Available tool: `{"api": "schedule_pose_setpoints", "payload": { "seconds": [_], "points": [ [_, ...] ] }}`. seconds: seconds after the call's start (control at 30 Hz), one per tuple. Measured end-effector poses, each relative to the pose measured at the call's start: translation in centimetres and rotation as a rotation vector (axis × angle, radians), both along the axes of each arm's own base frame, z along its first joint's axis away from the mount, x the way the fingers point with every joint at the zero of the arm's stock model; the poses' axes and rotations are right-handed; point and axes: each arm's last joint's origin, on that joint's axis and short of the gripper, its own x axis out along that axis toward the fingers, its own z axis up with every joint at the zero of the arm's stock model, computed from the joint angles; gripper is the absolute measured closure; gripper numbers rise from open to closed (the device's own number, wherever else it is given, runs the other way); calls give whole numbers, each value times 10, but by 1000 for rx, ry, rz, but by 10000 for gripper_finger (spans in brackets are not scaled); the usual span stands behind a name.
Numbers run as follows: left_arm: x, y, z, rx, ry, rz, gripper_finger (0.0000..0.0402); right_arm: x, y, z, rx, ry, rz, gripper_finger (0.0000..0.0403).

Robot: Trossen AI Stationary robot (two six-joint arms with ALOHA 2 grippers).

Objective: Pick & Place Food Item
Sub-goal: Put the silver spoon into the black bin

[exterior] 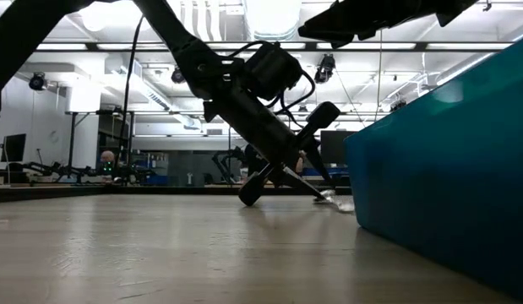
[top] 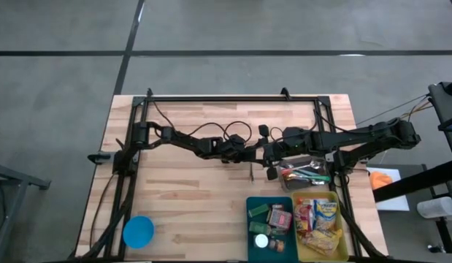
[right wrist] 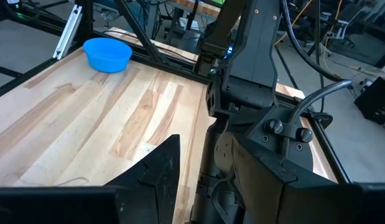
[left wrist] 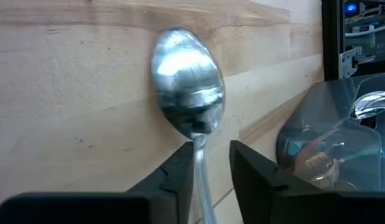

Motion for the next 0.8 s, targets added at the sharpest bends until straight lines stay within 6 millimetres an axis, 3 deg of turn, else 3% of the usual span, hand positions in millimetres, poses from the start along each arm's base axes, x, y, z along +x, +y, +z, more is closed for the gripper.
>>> {"api": "schedule_pose_setpoints", "payload": {
  "seconds": [0.5, 0.63, 0.8],
  "points": [
    [-1, 0, 3, 16, -2, -24, 282, 0, 0, 0, 0, 0, 0, 262],
    [-6, -2, 14, 130, 23, -182, 282, 0, 0, 0, 0, 0, 0, 262],
    [-10, -2, 42, 259, -4, -274, 282, 0, 0, 0, 0, 2, 0, 262]
  ]
}}
